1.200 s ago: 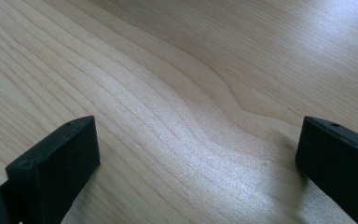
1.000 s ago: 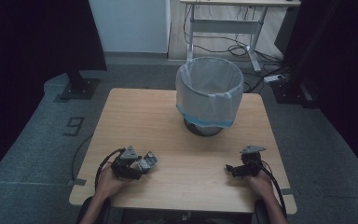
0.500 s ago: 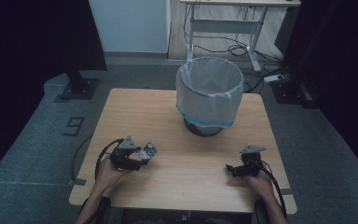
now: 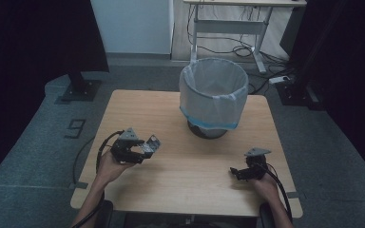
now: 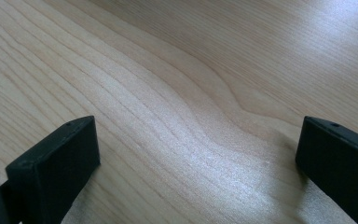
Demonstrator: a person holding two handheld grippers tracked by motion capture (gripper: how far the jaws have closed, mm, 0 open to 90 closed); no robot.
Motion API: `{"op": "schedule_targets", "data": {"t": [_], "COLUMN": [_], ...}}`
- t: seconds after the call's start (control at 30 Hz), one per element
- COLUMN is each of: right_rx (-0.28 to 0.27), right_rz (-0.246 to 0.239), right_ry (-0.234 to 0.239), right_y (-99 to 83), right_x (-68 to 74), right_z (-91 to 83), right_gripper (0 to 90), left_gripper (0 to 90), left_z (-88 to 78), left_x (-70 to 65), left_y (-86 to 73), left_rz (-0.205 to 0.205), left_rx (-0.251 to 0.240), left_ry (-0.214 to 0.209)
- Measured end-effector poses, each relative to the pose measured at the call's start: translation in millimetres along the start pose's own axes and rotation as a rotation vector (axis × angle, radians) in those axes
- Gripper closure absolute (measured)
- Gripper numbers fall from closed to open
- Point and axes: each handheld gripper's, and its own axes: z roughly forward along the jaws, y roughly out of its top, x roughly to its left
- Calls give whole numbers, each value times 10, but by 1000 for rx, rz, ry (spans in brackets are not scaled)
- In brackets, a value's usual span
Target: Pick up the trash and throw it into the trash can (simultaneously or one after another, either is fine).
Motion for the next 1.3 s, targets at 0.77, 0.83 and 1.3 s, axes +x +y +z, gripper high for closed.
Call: {"op": "schedule_targets", "data": {"t": [0.77, 0.83, 1.3], "right_rx": [0, 0, 2], "right_rz": [-1, -2, -4], "right_ry": [0, 0, 0], "right_y": [0, 0, 1], "right_x": [-1, -2, -4], "right_z": [0, 0, -1], "right_gripper": [0, 0, 0], "left_gripper": [338, 338, 338], "left_z": [-117, -134, -225], "left_x": [94, 105, 169], "left_y": [564, 611, 945], "left_rz": [13, 8, 7], "left_rx": [-8, -15, -33], "left_ry": [-54, -59, -71]}}
